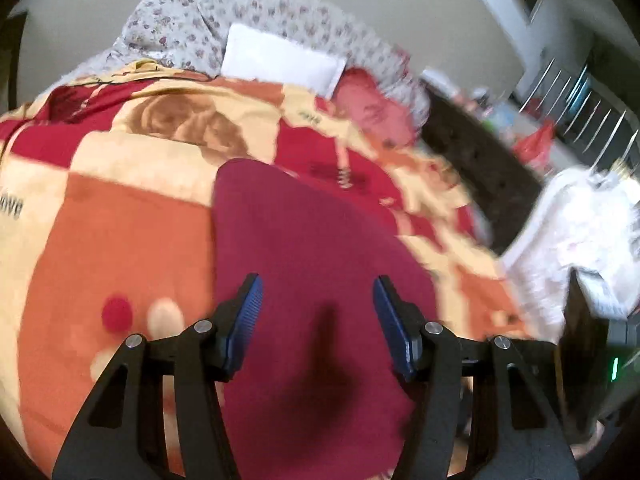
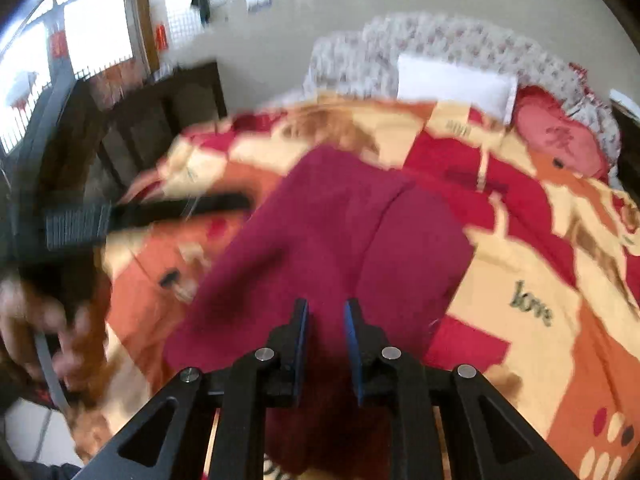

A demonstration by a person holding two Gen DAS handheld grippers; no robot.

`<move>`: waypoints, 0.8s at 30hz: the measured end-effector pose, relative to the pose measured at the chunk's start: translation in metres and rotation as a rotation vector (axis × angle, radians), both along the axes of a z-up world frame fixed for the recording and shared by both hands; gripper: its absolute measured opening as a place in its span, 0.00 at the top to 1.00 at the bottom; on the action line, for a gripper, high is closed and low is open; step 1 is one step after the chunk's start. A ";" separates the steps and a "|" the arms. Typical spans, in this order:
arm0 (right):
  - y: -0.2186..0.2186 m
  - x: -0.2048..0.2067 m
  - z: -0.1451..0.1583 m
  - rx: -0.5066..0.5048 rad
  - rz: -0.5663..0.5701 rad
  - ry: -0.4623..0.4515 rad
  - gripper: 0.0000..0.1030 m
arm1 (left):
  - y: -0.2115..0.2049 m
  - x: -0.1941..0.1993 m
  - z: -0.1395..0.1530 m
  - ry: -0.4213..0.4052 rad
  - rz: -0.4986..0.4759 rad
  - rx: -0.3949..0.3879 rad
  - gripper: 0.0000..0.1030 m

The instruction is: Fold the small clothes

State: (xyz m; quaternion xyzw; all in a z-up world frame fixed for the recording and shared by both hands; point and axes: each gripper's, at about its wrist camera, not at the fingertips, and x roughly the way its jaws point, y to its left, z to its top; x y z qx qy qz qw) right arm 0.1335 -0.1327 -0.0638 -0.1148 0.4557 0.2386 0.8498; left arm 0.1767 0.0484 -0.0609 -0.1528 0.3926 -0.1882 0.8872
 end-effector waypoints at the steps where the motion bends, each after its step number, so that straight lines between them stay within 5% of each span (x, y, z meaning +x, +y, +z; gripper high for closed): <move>1: -0.003 0.001 -0.009 0.003 -0.012 -0.008 0.83 | -0.008 0.014 -0.013 0.052 -0.024 0.011 0.45; 6: -0.015 -0.001 -0.008 0.089 -0.004 0.014 0.83 | -0.018 0.019 -0.035 0.079 -0.044 0.112 0.43; 8: -0.018 0.005 0.009 0.102 0.001 0.031 0.84 | -0.012 0.019 -0.022 0.076 -0.048 0.074 0.43; 11: -0.028 0.023 0.038 0.099 -0.072 -0.082 0.82 | 0.004 0.030 0.016 -0.006 -0.004 -0.022 0.43; 13: -0.031 0.039 0.045 0.101 -0.140 -0.101 0.81 | 0.003 0.047 0.029 -0.021 0.023 -0.008 0.36; 16: -0.027 0.079 0.024 0.111 -0.135 -0.020 0.81 | -0.014 0.078 0.009 0.097 -0.001 0.042 0.35; 19: -0.018 0.094 -0.017 0.008 -0.123 0.058 0.81 | -0.028 0.097 -0.043 0.321 -0.022 0.093 0.35; 24: -0.018 0.081 0.005 0.017 -0.106 0.008 0.81 | -0.027 0.075 -0.019 0.214 -0.020 0.133 0.35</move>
